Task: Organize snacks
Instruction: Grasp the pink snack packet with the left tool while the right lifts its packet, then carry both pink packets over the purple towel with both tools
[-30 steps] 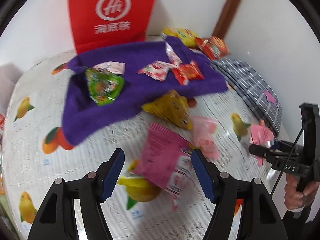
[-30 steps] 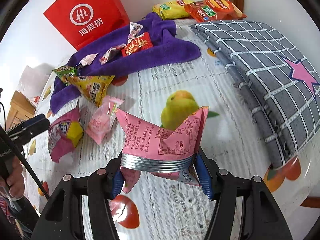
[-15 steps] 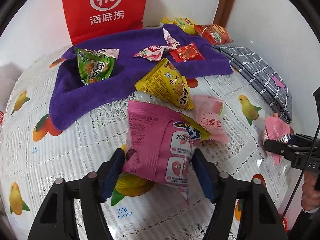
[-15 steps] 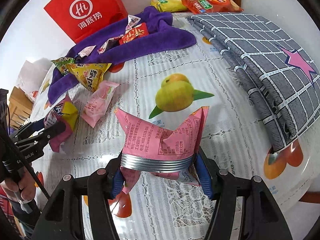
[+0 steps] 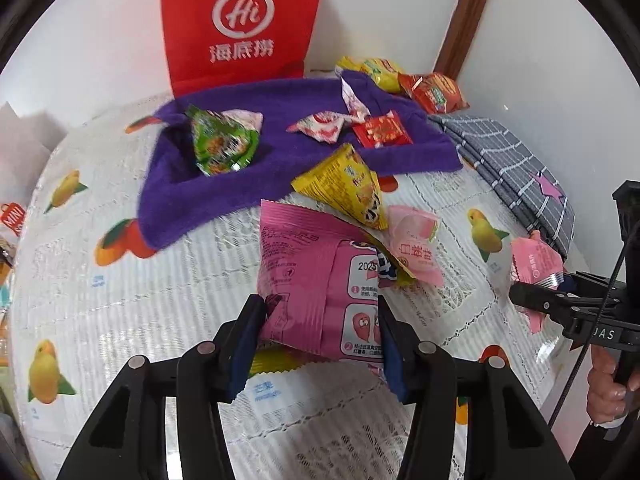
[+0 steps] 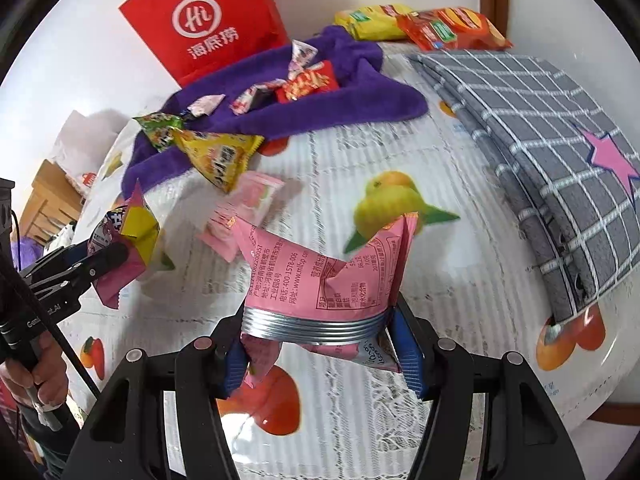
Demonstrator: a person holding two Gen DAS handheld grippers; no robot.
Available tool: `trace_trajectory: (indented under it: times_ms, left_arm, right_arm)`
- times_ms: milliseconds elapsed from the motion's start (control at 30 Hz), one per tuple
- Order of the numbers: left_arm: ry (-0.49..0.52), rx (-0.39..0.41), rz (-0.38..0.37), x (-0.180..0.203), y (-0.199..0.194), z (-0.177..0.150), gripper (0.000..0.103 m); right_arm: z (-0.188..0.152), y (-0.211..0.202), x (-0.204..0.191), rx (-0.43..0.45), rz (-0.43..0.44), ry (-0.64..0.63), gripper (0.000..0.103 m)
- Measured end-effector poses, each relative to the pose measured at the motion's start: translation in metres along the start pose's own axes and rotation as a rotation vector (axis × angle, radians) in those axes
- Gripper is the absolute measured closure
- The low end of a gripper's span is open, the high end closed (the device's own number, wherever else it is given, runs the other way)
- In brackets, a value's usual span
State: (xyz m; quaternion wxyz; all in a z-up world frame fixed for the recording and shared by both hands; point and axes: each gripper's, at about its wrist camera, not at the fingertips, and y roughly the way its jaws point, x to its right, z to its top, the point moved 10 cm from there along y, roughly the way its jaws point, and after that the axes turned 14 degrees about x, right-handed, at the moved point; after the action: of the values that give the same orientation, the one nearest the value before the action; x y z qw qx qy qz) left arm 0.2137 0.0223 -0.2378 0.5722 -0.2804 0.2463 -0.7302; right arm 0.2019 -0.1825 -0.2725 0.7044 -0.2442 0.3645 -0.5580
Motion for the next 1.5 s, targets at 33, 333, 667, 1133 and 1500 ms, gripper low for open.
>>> trace_trajectory:
  times_ms: [33, 333, 667, 1133, 1500]
  left_arm:
    - [-0.004, 0.006, 0.004, -0.002, -0.003, 0.003, 0.052]
    - [-0.07, 0.092, 0.099, -0.044, -0.033, 0.046, 0.052]
    - [-0.151, 0.172, 0.154, -0.077, -0.039, 0.106, 0.052]
    - [-0.157, 0.192, 0.222, -0.095, 0.011, 0.176, 0.052]
    - [-0.14, 0.169, 0.196, -0.09, 0.059, 0.187, 0.052]
  right_arm:
    - [0.004, -0.001, -0.003, 0.006, 0.004, -0.008, 0.041]
    - [0.072, -0.02, -0.027, 0.131, 0.005, -0.096, 0.041]
    - [0.153, -0.016, -0.067, 0.215, 0.046, -0.16, 0.041]
    - [0.246, 0.033, -0.104, 0.233, 0.08, -0.172, 0.041]
    - [0.251, 0.091, -0.103, 0.168, 0.086, -0.155, 0.041]
